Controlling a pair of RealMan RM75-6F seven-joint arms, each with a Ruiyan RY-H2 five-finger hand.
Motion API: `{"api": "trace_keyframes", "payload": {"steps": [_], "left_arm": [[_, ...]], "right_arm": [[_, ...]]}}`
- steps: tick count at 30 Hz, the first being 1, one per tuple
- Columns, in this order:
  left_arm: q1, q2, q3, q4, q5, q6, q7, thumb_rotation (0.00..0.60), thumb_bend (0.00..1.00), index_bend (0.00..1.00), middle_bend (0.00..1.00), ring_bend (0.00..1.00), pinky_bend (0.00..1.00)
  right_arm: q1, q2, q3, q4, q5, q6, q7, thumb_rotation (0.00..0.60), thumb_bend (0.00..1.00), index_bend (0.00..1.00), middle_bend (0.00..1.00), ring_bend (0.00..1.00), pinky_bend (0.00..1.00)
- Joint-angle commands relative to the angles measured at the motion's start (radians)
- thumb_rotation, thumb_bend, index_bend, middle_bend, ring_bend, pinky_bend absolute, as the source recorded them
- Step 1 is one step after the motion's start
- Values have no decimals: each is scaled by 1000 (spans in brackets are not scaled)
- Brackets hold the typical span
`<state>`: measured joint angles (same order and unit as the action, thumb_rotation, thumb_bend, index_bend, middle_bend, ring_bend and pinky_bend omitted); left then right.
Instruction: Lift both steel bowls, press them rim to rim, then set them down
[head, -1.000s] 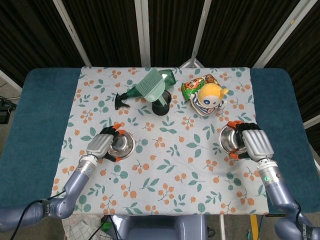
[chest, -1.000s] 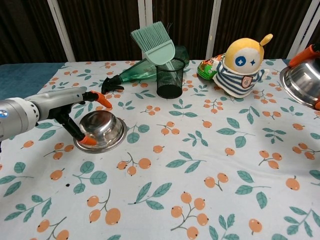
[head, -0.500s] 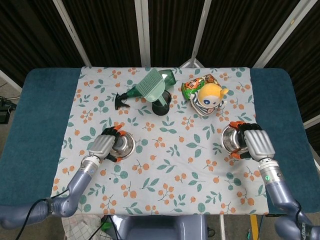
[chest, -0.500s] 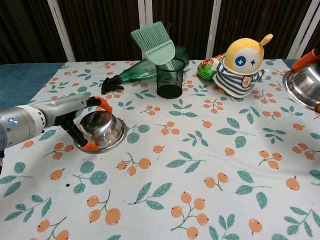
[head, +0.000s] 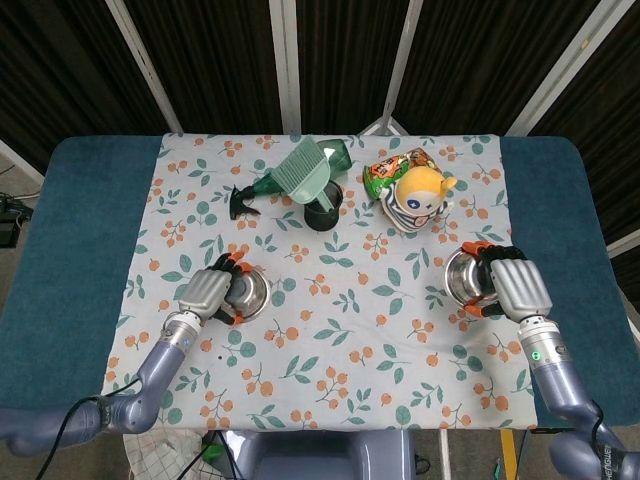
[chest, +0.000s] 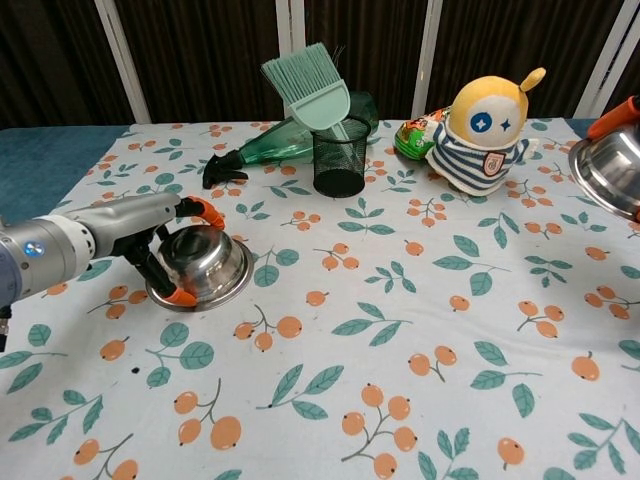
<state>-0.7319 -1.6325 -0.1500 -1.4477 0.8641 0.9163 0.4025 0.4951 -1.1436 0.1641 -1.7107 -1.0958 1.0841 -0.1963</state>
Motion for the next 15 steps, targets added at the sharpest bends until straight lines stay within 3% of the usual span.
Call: {"api": "trace_keyframes", "payload": {"steps": [1, 9, 12, 15], "left_arm": [[-4, -2, -1, 1, -14, -3, 5, 600, 39, 215, 23, 3, 219], [-17, -10, -3, 8, -36, -15, 10, 600, 39, 214, 0, 0, 114], [-21, -13, 1, 8, -33, -9, 21, 600, 39, 214, 24, 5, 155], [-21, -20, 4, 9, -17, 6, 24, 600, 39, 236, 119, 61, 234]], "right_arm": [[0, -1, 0, 2, 2, -2, -1, 600, 69, 307, 261, 353, 183], [0, -4, 2, 11, 5, -6, 1, 600, 70, 307, 261, 353, 182], [0, -4, 3, 13, 5, -7, 2, 600, 69, 307, 261, 353, 182], [-1, -4, 4, 12, 3, -7, 5, 600, 69, 307, 261, 353, 182]]}}
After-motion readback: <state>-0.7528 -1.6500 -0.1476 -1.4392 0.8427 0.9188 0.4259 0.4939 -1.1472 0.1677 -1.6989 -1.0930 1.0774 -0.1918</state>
